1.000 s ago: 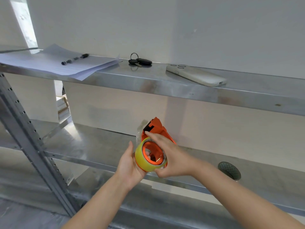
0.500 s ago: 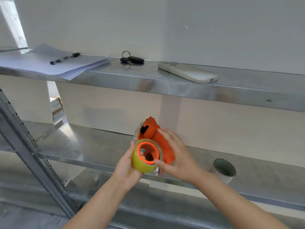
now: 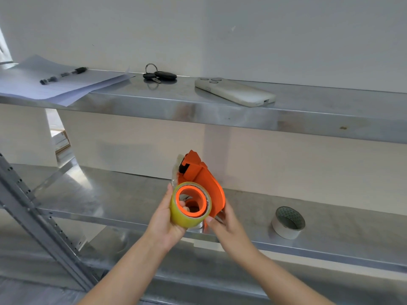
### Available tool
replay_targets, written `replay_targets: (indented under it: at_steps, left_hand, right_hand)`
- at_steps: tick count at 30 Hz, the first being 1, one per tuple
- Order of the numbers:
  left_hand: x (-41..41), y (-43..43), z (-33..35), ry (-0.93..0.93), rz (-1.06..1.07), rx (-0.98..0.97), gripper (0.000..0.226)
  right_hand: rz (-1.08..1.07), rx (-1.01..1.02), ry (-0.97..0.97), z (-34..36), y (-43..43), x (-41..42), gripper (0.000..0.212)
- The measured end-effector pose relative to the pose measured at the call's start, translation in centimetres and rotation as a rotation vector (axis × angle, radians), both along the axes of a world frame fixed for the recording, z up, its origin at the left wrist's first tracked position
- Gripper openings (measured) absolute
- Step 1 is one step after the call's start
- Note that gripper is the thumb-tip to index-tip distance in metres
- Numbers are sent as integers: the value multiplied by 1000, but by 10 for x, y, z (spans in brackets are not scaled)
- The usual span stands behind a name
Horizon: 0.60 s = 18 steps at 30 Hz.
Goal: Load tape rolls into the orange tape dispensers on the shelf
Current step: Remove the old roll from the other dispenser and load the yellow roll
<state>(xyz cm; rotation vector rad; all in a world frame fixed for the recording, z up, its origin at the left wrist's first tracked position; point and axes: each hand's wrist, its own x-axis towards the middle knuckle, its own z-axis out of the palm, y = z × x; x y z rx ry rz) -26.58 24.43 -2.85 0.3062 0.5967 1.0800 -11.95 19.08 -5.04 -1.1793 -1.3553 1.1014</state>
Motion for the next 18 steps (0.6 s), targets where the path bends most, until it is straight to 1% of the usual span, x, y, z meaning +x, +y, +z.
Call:
replay_targets:
  at_steps: [2, 5, 10, 12, 14, 16, 18]
  left_hand:
    - [1, 0, -1, 26, -11, -5, 54]
    - [2, 0, -3, 80, -35, -8, 48]
    - [1, 0, -6, 118, -57, 4, 48]
    - [2, -1, -9, 154, -45, 14, 43]
    - [0, -1, -11, 243, -30, 73, 33]
    - [-2, -1, -13, 380, -54, 192, 40]
    - [-3, -3, -13, 548, -46, 290, 49]
  right_hand:
    - [23, 16, -4, -3, -3, -2, 55]
    - [48, 35, -31, -7, -6, -3, 54]
    - [6, 40, 6, -3, -6, -5, 47]
    - [-14, 64, 3, 1, -5, -4, 50]
    - [-75, 65, -46, 9, 2, 2, 56]
    - [-185, 102, -145, 26, 15, 8, 54]
    - [-256, 223, -300, 49, 34, 14, 52]
